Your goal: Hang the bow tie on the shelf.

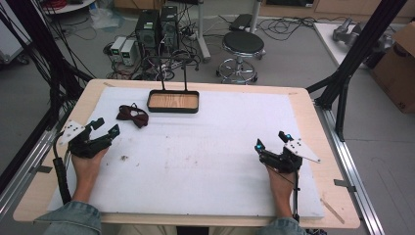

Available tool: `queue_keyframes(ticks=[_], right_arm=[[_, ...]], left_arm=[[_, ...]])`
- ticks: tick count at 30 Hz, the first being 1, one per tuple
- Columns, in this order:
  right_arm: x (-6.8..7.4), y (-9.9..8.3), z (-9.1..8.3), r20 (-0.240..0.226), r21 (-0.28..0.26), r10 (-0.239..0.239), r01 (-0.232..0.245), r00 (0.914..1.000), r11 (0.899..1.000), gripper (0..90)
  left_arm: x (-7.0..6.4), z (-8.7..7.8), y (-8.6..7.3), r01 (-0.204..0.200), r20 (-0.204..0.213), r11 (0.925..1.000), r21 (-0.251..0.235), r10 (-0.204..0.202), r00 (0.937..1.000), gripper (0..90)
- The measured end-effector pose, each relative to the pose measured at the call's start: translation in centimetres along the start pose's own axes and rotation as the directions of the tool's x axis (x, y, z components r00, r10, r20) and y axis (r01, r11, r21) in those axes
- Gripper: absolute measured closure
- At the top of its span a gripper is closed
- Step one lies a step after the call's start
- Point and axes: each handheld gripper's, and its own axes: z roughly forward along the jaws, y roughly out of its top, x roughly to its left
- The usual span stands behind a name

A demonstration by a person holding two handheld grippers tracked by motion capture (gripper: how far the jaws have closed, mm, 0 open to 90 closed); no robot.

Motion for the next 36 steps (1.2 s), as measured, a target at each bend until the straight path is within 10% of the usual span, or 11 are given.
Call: queue_keyframes(ticks=[8, 11, 23, 31, 36], right_arm=[[0.1, 0.0, 0.0, 0.007, 0.002, -0.008, 0.008, 0.9999, 1.0, 11.2], [0.1, 0.0, 0.0, 0.009, 0.005, -0.012, 0.012, 0.9999, 1.0, 11.2], [0.2, 0.0, 0.2, 0.002, 0.011, -0.026, 0.026, 0.9997, 1.0, 11.2], [0.2, 0.0, 0.2, -0.003, 0.015, -0.029, 0.029, 0.9996, 0.999, 11.2], [0.2, 0.0, 0.3, 0.0, 0.014, -0.03, 0.03, 0.9996, 0.999, 11.2]], left_arm=[[0.6, 1.3, 1.3, 0.024, 0.03, 0.9996, 0.017, -0.024, 0.9993, 29.8], [1.0, 2.1, 1.8, -0.046, 0.058, 0.997, 0.062, 0.043, 0.9974, 30.9], [2.9, 6.6, 2.5, -0.251, 0.163, 0.9497, 0.187, 0.222, 0.9613, 38.2], [3.1, 10.6, 1.6, -0.456, 0.356, 0.8407, 0.292, 0.347, 0.8677, 41.6], [3.8, 11.8, 2.0, -0.469, 0.401, 0.8218, 0.324, 0.33, 0.8548, 41.3]])
